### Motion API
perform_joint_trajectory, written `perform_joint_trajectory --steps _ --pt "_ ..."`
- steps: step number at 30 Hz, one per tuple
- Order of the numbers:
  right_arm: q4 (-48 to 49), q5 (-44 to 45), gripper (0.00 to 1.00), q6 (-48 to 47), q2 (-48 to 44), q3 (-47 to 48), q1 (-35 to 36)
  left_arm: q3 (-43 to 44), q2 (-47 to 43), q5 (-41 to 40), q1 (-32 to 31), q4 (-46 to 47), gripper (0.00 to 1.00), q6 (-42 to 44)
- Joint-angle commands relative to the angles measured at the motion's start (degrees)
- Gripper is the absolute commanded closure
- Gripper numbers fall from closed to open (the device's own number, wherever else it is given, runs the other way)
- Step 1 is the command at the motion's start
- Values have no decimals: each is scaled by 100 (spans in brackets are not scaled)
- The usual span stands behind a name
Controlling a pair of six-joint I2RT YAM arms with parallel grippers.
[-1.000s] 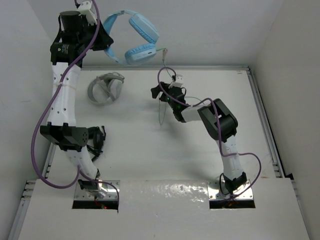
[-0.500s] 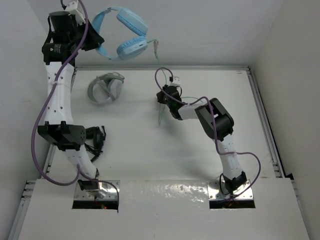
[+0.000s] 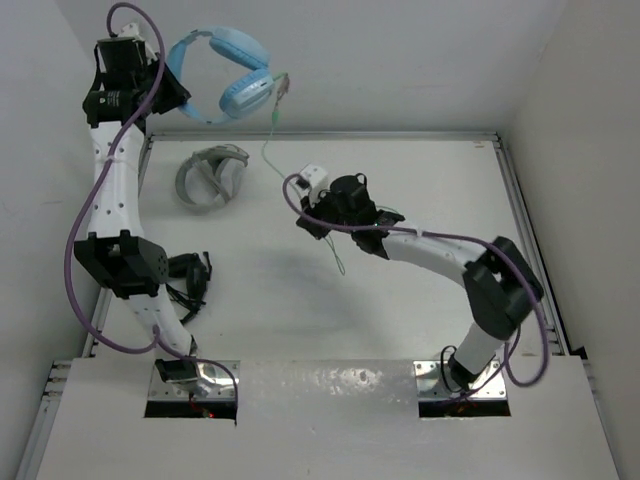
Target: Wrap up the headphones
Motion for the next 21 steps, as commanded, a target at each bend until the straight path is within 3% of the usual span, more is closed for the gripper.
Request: perform_joint_trajectory --steps 1,5,8,12,17,21 --pt "-2346 -1071 100 -2010 -710 745 624 -156 84 -168 -32 572 100 -32" --pt "-5042 -870 100 -2366 -860 2565 916 -979 -47 -1036 -619 817 100 1356" --pt "-6039 -291 100 -2489 -878 4069 978 -1640 -476 -1338 -1321 1081 100 2358" --pt "-6316 772 100 -2988 -816 5538 961 -3001 -1268 -1190 -2097 1547 100 3299" --pt "-5623 2502 100 -3412 -834 5514 750 -3294 -1840 -460 -2730 977 100 3766" --pt "-5349 2997 100 -3263 -641 5681 223 -3461 -2174 -240 -3231 502 100 3968"
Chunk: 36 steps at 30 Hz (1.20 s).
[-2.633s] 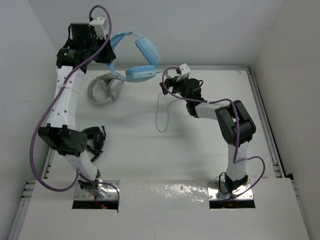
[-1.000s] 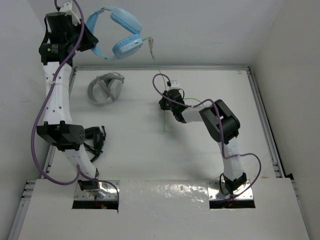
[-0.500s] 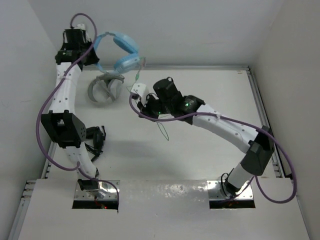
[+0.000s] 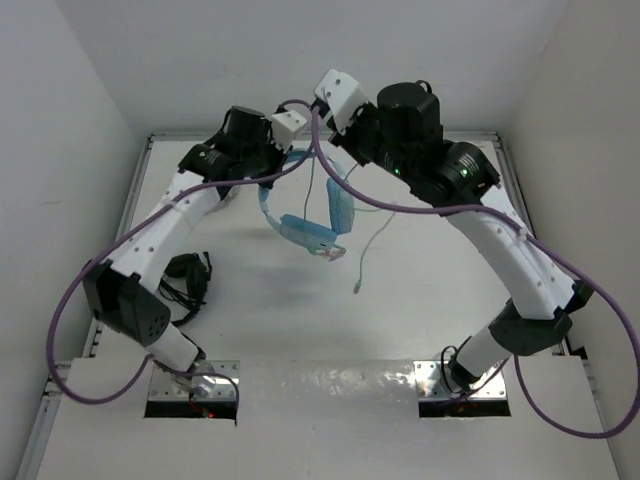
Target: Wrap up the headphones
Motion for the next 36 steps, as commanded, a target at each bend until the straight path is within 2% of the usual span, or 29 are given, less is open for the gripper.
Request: perform_joint_trajectory --steps 1,4,10,15,19,25,26,27,28,29,31,33,34,36 --pt "292 1020 100 31 336 127 -559 8 -714 523 -228 30 100 255" --pt "538 1169 100 50 363 -4 -815 -28 -882 1102 -509 -243 100 246" --pt "732 1293 100 479 547 13 -1316 69 -1075 1438 -704 -648 100 317" --pt "785 608 100 1156 583 -162 -2020 455 -1102 1964 -695 -850 100 185" --pt "1065 142 100 1411 495 -628 -2073 938 -971 2369 -686 -885 100 -324" --pt "1883 -1105 100 1903 477 -1445 -2091 1790 -707 3186 -677 -868 100 -711" --pt "2023 -1498 96 2017 477 -1716 -2091 1896 -654 3265 -660 -833 100 -808" --pt "2355 -1720 88 2236 460 -1893 -2091 2010 -575 3423 -608 -789 100 -1078" --pt "2567 -2270 60 2421 399 -2338 -2099 2203 -531 3520 -537 -632 100 -1229" --pt "2848 -2554 49 2510 355 -2612 -2100 2283 -452 3599 -458 -526 100 -1596" --pt "3919 -3038 34 2799 240 -3219 -2100 2615 -347 3627 -169 -219 100 -1923" --pt "5154 -3417 30 3274 231 -4045 -2100 2932 -127 3531 43 -86 100 -2249" --pt "5475 -3453 24 3510 318 -4378 -2100 3247 -66 3495 69 -51 100 -2285" --pt "6066 -3305 22 3679 495 -4496 -2100 3523 85 3407 105 28 100 -2329"
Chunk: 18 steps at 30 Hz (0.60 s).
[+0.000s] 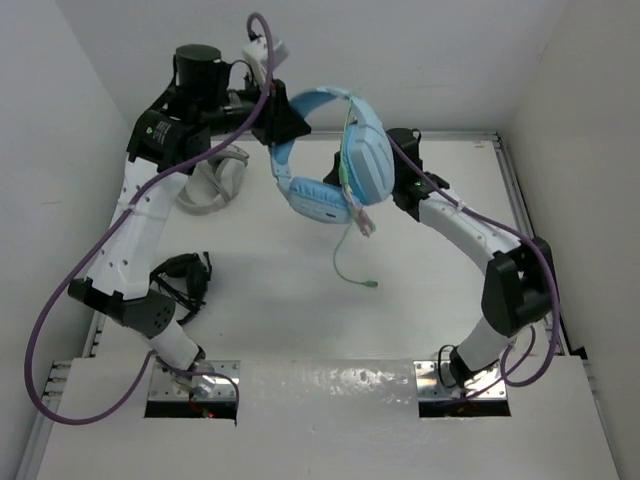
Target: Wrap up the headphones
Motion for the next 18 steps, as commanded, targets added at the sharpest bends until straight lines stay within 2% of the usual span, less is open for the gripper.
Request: perform_joint_trajectory --steps 1,7,10,12,14,15,18 --pt "2032 -391 21 774 347 -162 -30 792 60 301 140 835 100 -740" --pt "2156 277 15 635 1280 330 -38 1031 201 231 254 1002 100 -1021" --pt "2200 225 16 660 1746 454 -38 1136 306 231 359 1134 100 -1275" --pt "2436 234 21 818 2009 410 -38 1207 359 231 482 1248 100 -1399" --pt "2665 330 31 1073 2133 261 -38 1207 421 222 657 1345 100 -1671" --pt "2814 383 47 1170 2177 200 -38 1198 439 204 719 1432 100 -1768" --pt "2667 577 84 1434 2204 68 -38 1120 509 3 992 1565 100 -2207"
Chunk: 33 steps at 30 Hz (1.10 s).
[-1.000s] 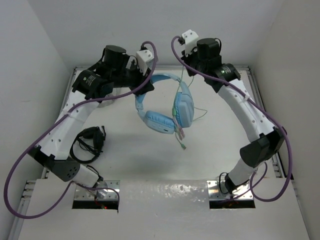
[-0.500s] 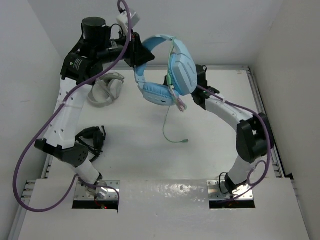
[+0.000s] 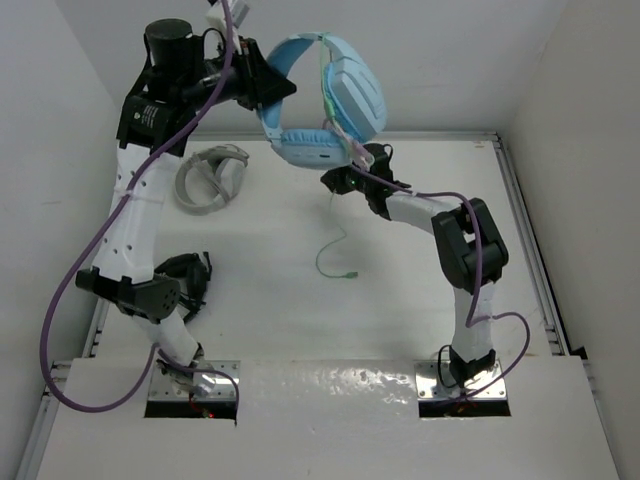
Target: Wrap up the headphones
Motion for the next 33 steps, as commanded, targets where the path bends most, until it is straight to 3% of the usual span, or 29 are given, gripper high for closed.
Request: perform_joint_trajectory --steps 1,3,9,15,20,25,29,33 --pt "325 218 91 450 -154 -72 -19 173 21 -170 319 730 100 -1103" --pt "-43 131 100 486 -286 -160 95 146 109 -495 512 748 100 -1368" --pt "-572 798 100 -566 -1358 -1029 1333 24 469 -1506 978 598 100 -2080" --pt "-1441 658 100 -481 -1315 -689 2098 -354 540 -1788 1365 747 100 -2187" --pt "-2355 710 100 -929 -1472 -249 2635 -687 497 -2902 1383 712 100 -1521" --pt "-2488 728 100 -1008 -2096 -416 2951 -1189 479 -4010 1374 1238 100 -527" --pt "-2734 623 100 -1157 -2308 -127 3215 -1804 470 -4293 1269 1512 100 -148" --pt "-3216 473 100 -1105 -2317 743 3251 -2996 199 -4521 858 1810 100 693"
